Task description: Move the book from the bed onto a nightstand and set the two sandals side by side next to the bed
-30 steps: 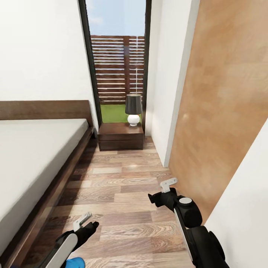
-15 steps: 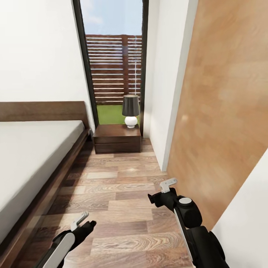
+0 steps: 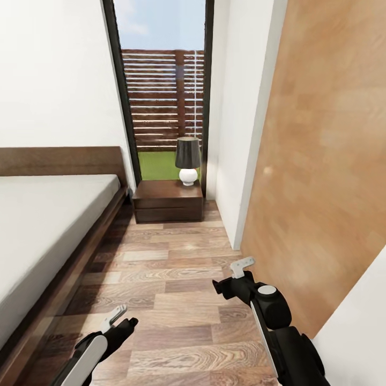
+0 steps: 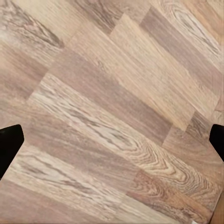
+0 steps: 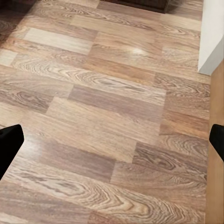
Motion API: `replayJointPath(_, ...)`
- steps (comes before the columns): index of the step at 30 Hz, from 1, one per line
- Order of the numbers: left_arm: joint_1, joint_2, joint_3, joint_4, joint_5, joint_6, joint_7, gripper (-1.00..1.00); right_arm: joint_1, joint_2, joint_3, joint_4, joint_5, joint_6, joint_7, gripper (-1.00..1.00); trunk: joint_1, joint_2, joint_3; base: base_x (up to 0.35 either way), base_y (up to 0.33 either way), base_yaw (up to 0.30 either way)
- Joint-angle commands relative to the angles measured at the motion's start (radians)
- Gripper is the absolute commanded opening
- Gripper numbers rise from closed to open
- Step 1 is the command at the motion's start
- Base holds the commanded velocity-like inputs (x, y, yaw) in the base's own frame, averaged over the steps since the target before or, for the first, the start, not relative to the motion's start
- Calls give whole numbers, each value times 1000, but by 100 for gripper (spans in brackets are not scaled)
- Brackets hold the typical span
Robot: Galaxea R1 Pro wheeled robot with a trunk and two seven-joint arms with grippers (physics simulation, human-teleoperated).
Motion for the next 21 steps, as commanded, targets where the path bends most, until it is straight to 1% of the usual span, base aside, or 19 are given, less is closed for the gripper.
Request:
replayJointPath(1, 0, 1, -3, -2, 7, 0, 8, 100, 0, 0, 0, -2, 10, 4, 8, 100, 0, 0, -1, 243, -2, 0)
replayJointPath(9, 0, 2, -3, -1, 7, -2, 8, 100, 2, 0, 1, -3, 11, 4, 7, 100, 0, 0, -1, 282, -1, 0)
replayJointPath(21, 2, 2, -3, -1, 7, -5, 8, 100, 4, 0, 5, -5, 12, 4, 5, 100, 0, 0, -1, 319, 0, 4)
